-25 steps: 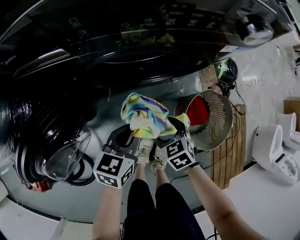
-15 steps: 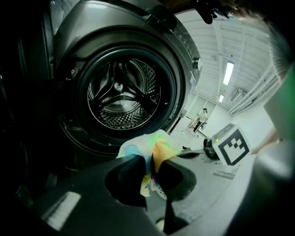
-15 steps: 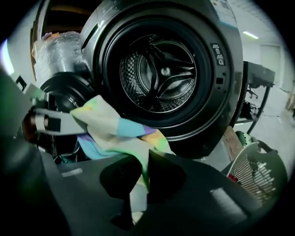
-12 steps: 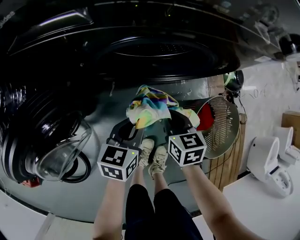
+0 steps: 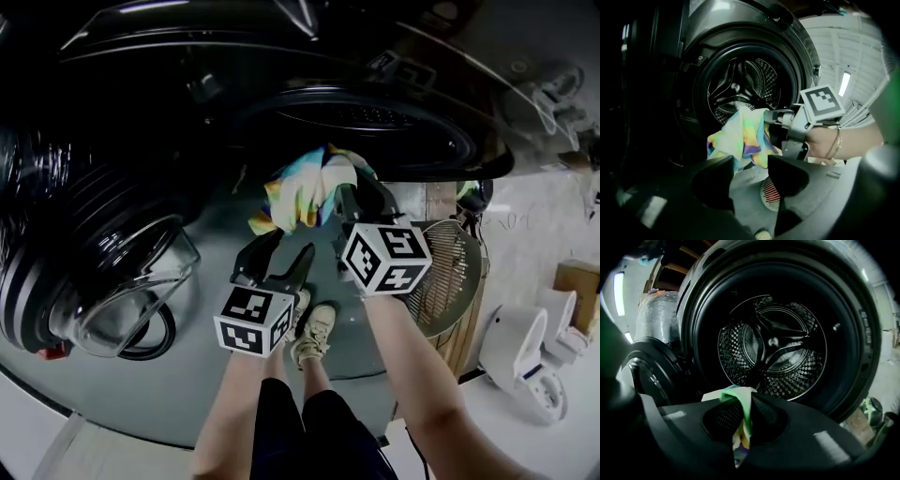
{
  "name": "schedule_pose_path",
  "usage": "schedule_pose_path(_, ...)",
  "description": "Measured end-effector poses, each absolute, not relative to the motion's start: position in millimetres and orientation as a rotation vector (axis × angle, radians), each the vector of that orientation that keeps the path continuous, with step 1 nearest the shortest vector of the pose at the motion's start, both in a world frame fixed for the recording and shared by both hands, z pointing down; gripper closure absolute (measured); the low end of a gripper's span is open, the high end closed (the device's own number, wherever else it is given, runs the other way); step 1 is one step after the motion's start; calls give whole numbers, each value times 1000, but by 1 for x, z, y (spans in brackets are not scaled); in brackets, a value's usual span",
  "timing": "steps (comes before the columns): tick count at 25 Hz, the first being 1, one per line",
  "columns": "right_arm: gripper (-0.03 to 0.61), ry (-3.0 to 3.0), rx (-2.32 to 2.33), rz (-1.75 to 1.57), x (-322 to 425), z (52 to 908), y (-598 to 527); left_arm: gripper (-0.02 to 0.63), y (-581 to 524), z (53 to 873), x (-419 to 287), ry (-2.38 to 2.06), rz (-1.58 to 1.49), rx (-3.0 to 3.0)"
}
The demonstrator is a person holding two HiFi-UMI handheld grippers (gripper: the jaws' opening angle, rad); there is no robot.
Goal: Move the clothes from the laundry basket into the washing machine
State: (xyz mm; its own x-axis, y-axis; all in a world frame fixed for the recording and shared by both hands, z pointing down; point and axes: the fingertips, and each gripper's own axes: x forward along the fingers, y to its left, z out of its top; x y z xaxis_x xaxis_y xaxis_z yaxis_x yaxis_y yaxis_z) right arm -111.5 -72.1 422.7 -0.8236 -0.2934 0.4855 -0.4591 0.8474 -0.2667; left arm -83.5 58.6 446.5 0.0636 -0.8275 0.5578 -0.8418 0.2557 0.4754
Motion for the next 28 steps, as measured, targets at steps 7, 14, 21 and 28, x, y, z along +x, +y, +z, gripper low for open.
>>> schedule_pose_path(7,543,-2625,559,381,-166,424,-101,292,69,447,-92,-1756,-27,1532)
schedule_pose_path(14,541,-2689,614,240,-201,405,-132,293,77,448,-97,-1769,-44,1526)
schedule_pose_path(21,524,-2671,592,219,-224,411,-155,293,78,449,-98,-1786,-70,1529)
schedule_pose_path(28,114,-2506,634,466,-186,455,-156,293,79,455,-95,-1773,-57,1517)
